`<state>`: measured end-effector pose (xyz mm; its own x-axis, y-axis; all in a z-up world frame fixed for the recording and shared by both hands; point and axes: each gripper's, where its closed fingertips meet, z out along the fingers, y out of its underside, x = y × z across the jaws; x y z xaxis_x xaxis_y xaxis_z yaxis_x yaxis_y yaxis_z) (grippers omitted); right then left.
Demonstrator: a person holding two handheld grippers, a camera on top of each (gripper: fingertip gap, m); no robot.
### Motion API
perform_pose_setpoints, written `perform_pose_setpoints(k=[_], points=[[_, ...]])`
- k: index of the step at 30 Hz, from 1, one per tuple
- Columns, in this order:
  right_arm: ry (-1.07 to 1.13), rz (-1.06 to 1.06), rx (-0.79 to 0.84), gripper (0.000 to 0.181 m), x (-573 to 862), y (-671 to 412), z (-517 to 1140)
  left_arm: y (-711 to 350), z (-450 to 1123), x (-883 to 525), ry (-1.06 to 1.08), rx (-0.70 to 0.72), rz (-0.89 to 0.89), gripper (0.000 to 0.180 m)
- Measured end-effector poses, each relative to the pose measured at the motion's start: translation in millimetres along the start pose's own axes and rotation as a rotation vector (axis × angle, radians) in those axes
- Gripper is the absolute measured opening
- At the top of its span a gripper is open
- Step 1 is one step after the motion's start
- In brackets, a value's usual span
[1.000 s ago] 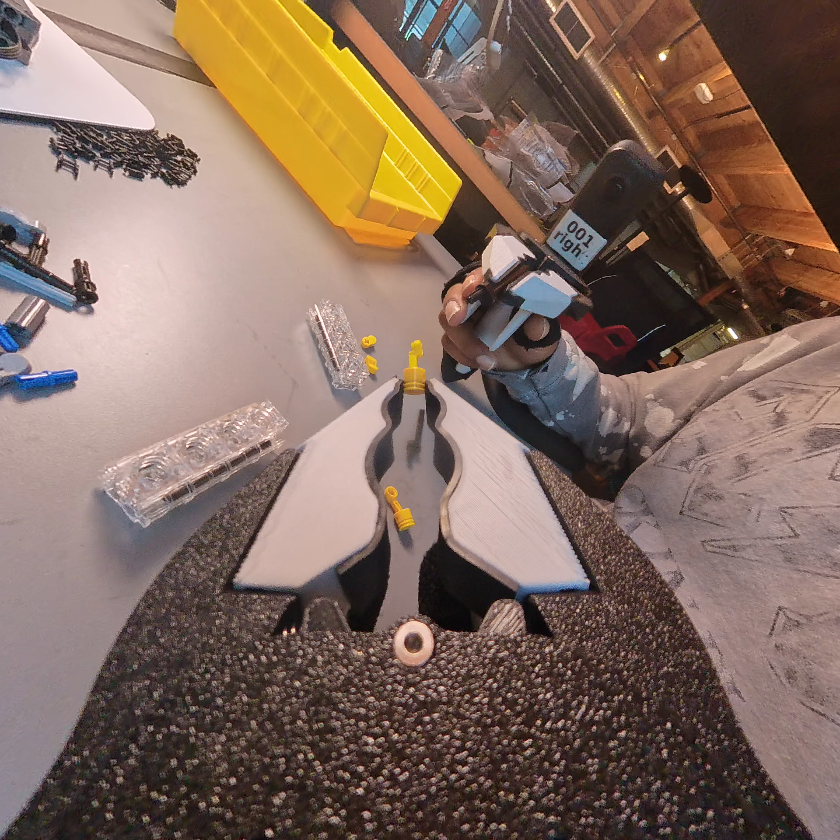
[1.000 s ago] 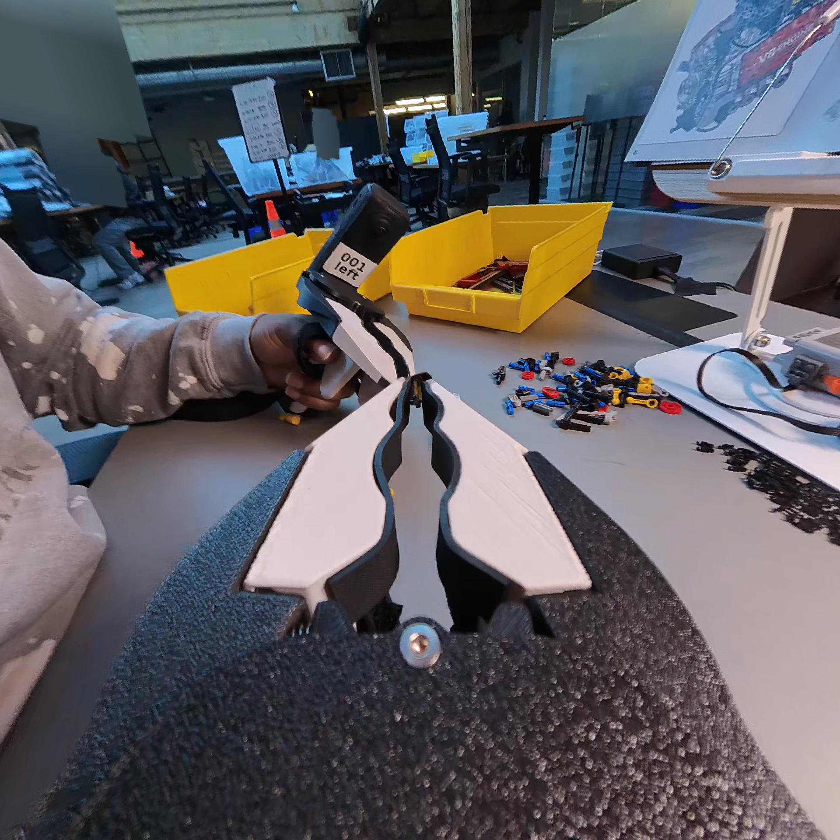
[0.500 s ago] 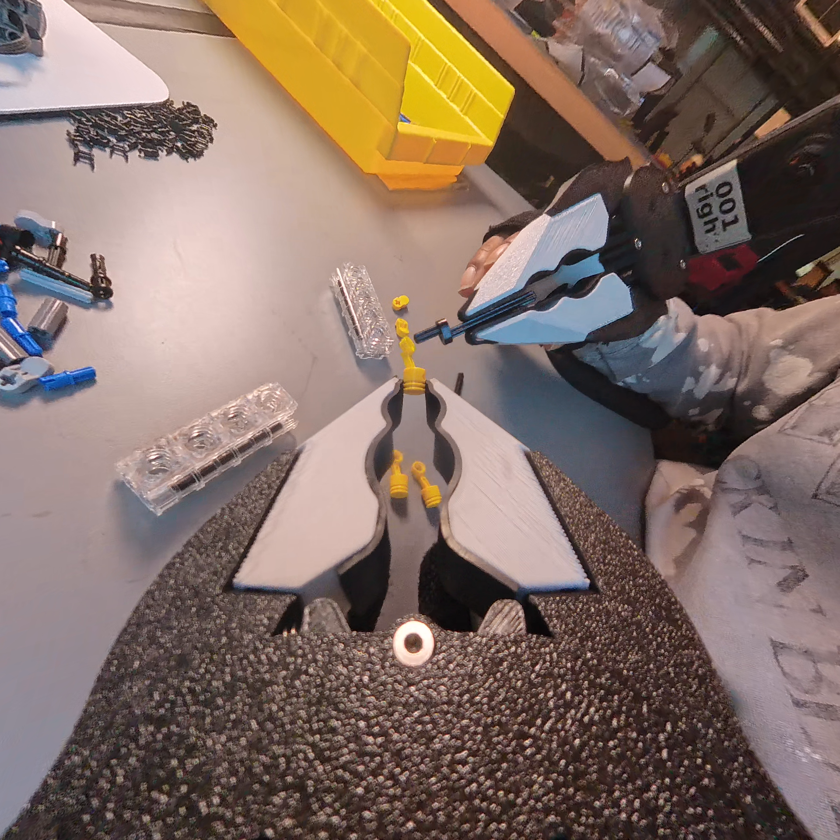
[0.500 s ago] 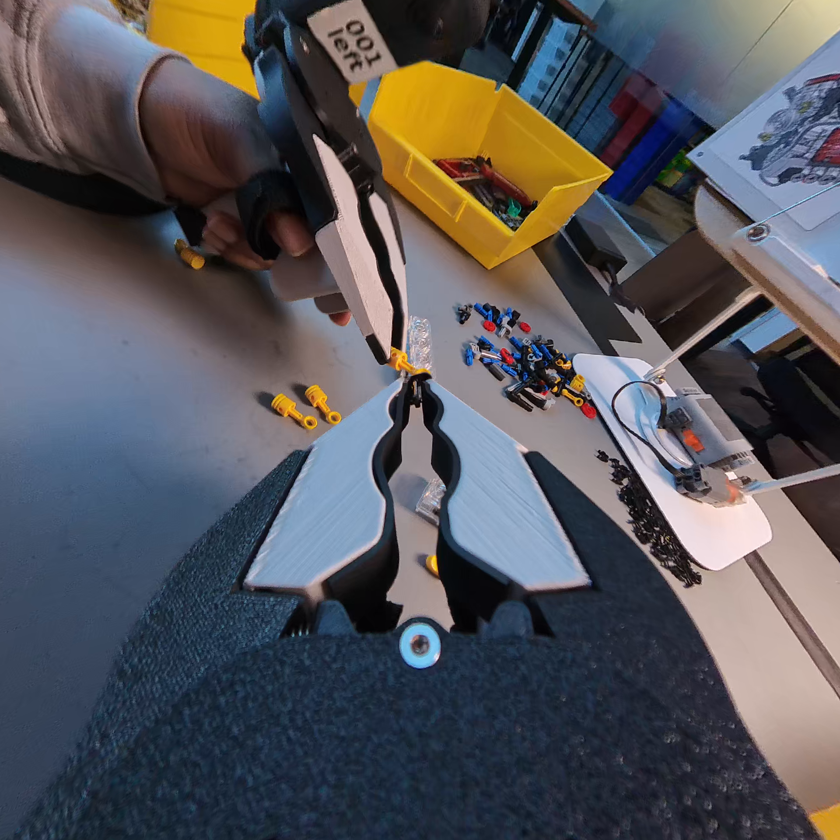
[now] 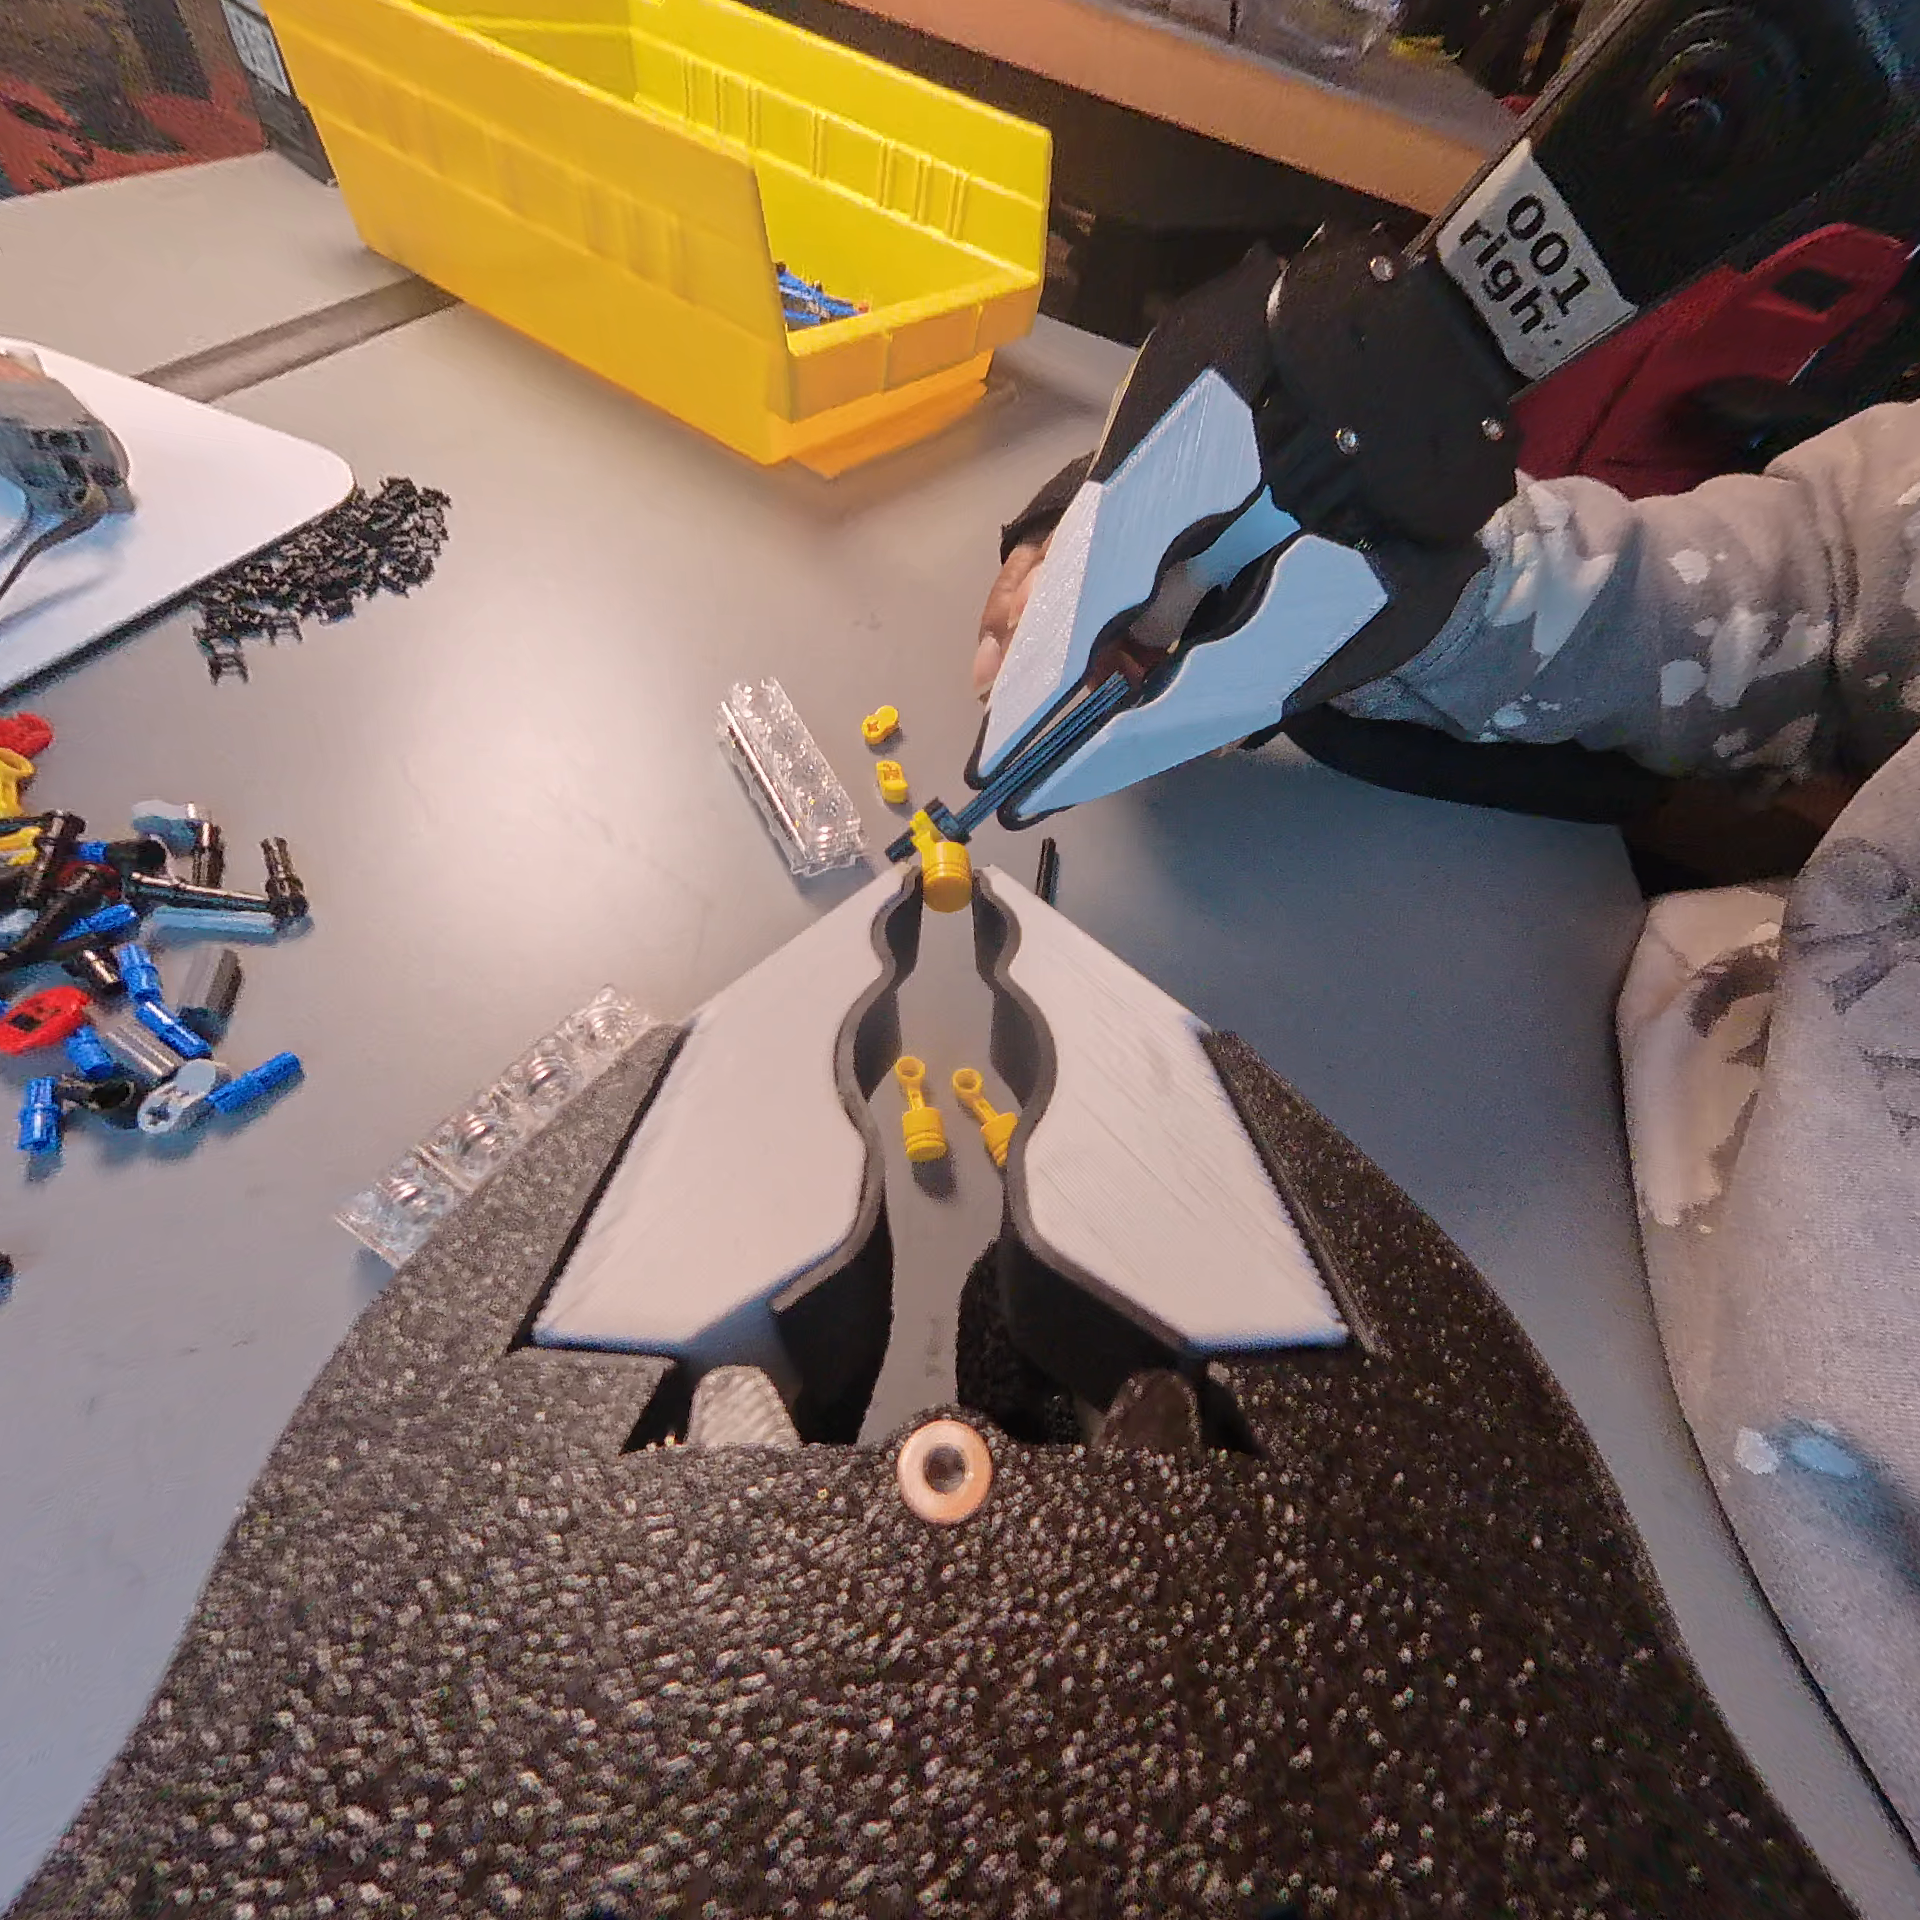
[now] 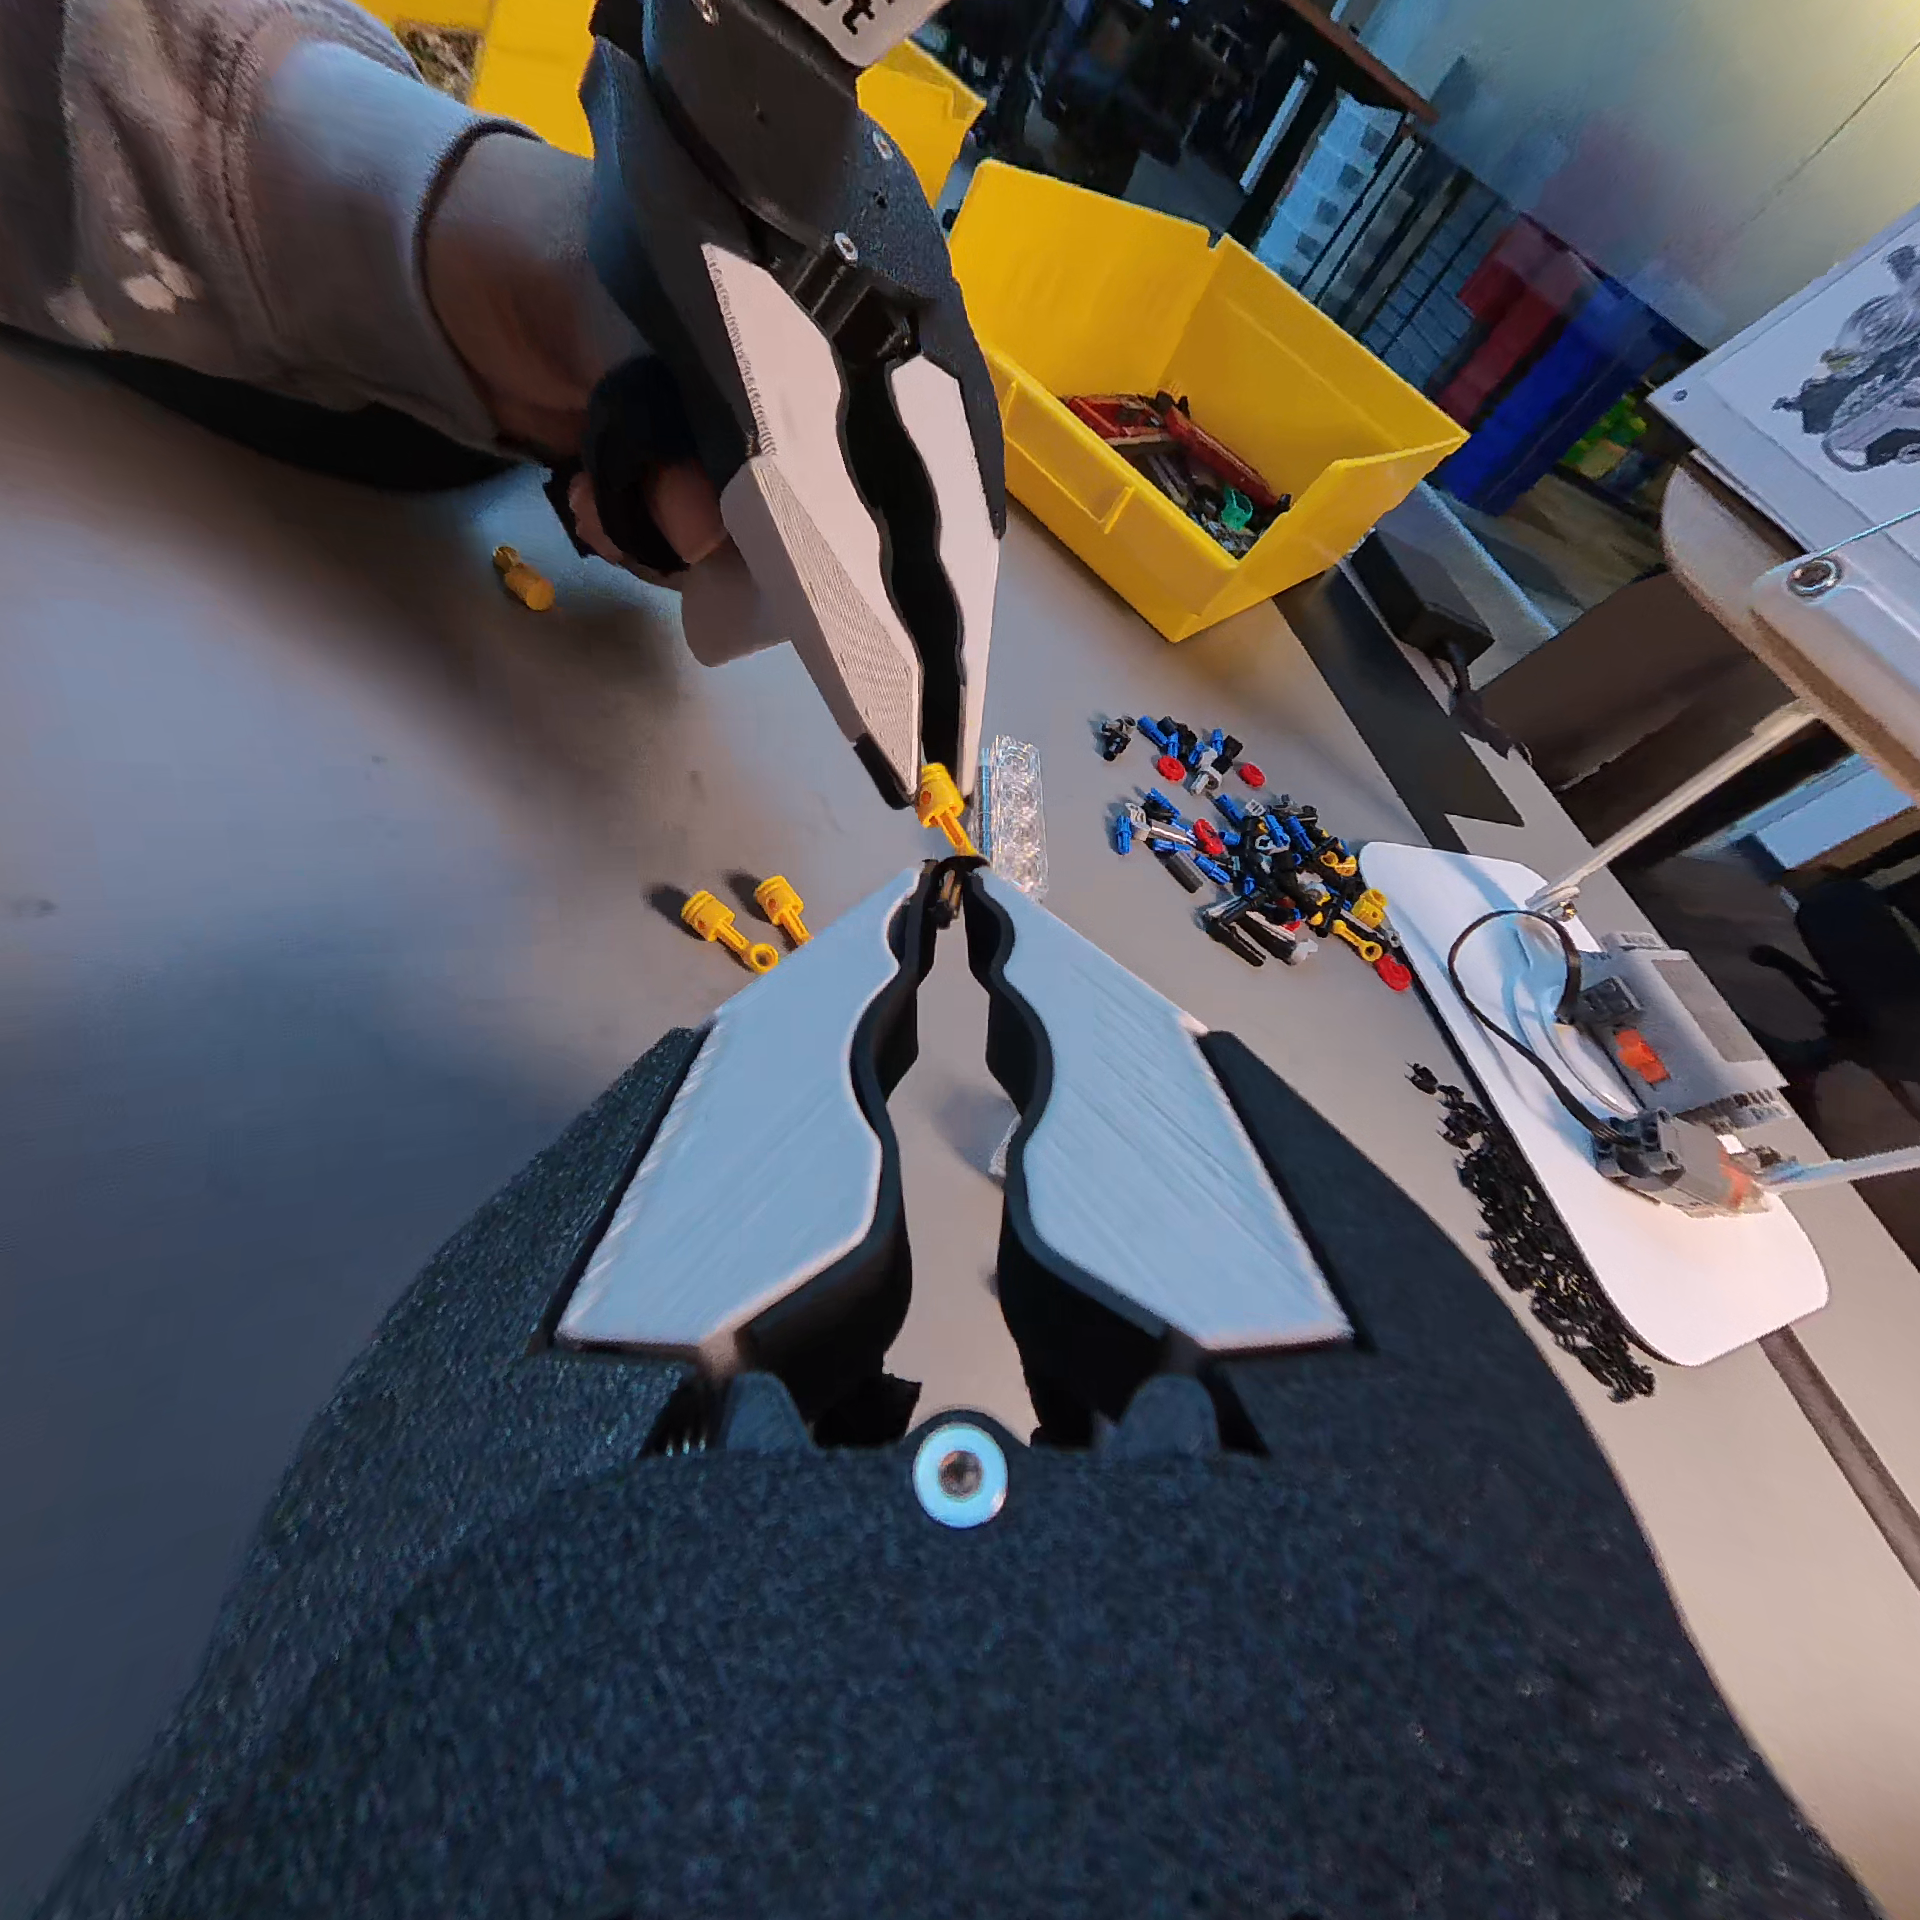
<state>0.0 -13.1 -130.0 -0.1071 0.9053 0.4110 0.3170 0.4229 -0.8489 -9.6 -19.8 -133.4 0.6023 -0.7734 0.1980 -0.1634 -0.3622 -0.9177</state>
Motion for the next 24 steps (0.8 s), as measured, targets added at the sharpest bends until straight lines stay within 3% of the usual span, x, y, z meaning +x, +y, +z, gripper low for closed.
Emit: perform_pose_setpoints(k=[24], points=[[0.013,0.045,0.042,0.004,-3,-10,3,-22,-8,7,0.06,0.137,-0.05,0.007]])
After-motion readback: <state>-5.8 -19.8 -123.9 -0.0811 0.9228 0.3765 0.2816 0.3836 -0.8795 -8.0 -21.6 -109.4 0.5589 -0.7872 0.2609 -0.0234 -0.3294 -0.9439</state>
